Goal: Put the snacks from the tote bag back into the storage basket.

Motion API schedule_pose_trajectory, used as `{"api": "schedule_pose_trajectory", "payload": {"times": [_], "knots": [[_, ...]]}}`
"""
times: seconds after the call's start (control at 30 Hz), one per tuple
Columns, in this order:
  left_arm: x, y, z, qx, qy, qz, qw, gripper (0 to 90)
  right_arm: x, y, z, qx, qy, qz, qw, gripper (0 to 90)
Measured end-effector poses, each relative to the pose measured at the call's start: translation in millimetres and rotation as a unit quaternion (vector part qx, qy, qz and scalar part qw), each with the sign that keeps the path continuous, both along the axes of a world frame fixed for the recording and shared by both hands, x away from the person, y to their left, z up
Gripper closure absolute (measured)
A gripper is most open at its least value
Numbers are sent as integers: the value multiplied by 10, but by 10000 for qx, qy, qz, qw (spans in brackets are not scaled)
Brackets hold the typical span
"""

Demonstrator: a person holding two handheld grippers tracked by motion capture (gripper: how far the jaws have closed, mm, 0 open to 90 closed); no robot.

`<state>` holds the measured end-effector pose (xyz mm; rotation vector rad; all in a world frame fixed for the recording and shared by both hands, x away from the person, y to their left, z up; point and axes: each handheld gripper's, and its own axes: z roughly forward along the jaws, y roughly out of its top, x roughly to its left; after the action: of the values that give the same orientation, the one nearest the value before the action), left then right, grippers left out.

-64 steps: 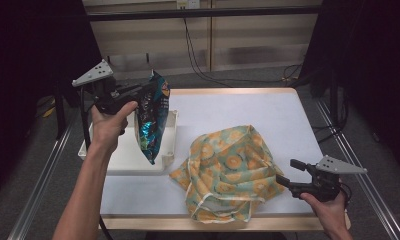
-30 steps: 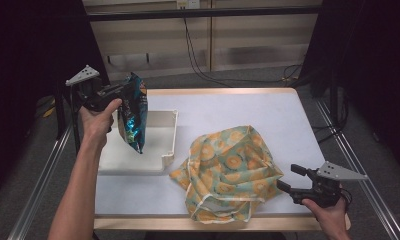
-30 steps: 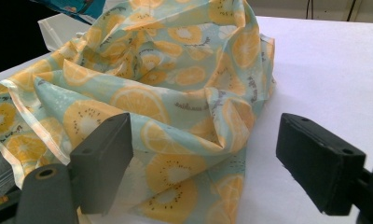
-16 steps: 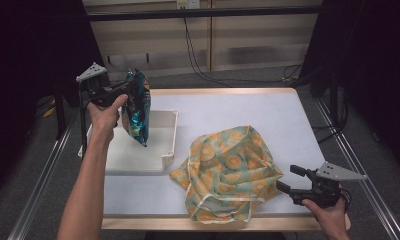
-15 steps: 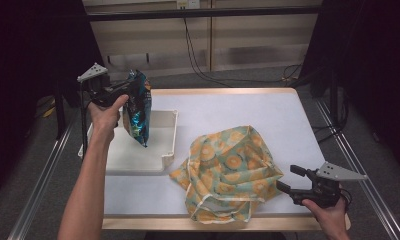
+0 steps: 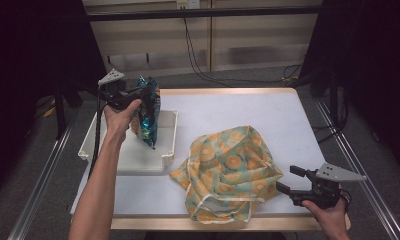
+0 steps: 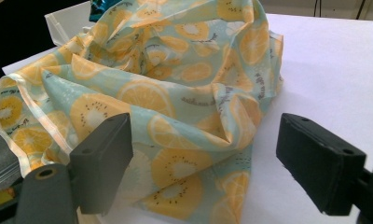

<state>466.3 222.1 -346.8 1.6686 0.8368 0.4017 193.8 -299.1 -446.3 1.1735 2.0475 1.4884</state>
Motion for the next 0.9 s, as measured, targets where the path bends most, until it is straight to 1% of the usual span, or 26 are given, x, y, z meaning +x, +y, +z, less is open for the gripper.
{"api": "schedule_pose_trajectory", "payload": {"times": [0.03,0.17,0.2,0.23,0.27,0.33,0.37,0.4,0.43,0.5,0.57,0.67,0.7,0.8,0.83,0.9], "knots": [[13,-22,-16,-26,-27,-50,10000,898,0,4,0,8,5,12,10000,183],[32,-129,-70,77,11,-142,9999,891,6,5,-8,11,14,9,10000,182],[35,-155,-84,77,25,-140,9999,887,7,1,-10,0,6,21,10000,183],[45,-179,-101,78,23,-190,9998,883,4,0,-8,26,14,-17,10000,183],[46,-193,-107,113,39,-170,9998,876,2,-10,-8,-1,17,5,10000,183],[58,-226,-130,79,86,-194,9997,865,0,-18,-6,27,7,-22,10000,183],[66,-244,-145,74,115,-247,9996,853,0,-23,-7,21,8,-15,10000,183],[75,-268,-166,114,125,-288,9994,843,2,-23,-9,30,17,-24,10000,183],[92,-287,-190,242,153,-327,9991,839,3,-23,-11,34,24,-17,10000,183],[111,-312,-231,269,210,-277,9990,819,3,-22,-14,6,25,13,10000,183],[132,-328,-276,254,300,-279,9988,815,5,-22,-15,-19,4,29,10000,183],[151,-357,-322,323,309,-323,9985,805,4,-23,-16,-1,18,23,10000,183],[153,-378,-331,386,321,-318,9982,798,5,-25,-18,1,22,19,10000,183],[167,-412,-343,422,344,-351,9979,772,12,-31,-24,-14,30,11,10000,183],[166,-423,-345,485,346,-332,9977,757,13,-29,-24,-21,30,13,10000,183],[164,-437,-358,504,351,-346,9975,748,16,-25,-25,-46,28,22,10000,184]]}}
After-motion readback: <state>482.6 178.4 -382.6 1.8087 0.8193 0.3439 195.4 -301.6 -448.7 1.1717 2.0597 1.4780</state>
